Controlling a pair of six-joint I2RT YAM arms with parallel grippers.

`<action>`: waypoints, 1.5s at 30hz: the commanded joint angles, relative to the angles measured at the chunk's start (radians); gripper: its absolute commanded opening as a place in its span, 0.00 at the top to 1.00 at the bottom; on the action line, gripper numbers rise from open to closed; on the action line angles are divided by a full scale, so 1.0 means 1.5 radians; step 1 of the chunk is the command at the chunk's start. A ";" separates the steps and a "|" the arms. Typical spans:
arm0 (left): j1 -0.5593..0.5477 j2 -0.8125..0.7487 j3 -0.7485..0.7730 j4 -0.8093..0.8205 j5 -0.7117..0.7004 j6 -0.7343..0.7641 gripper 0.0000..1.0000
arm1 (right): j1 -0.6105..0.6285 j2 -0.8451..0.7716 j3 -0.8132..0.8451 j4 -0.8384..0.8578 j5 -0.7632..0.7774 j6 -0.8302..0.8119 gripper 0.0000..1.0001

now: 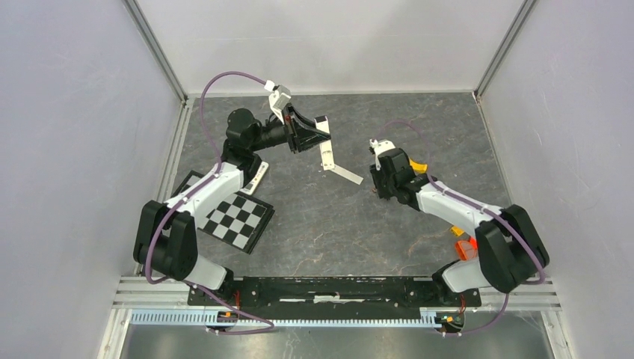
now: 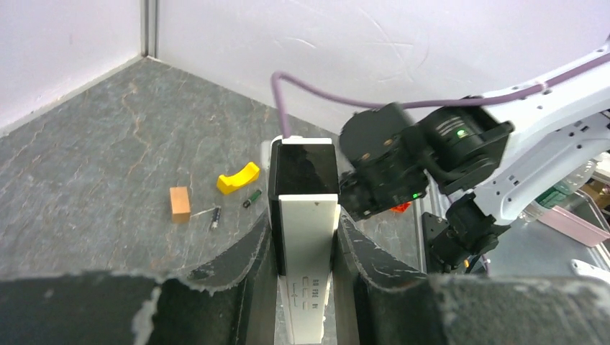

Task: Load the batteries into the remote control
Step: Pick up the battery from the center of the board.

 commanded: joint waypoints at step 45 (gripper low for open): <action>0.008 -0.103 -0.065 0.007 -0.118 -0.041 0.81 | -0.022 0.206 0.105 -0.037 -0.034 -0.056 0.83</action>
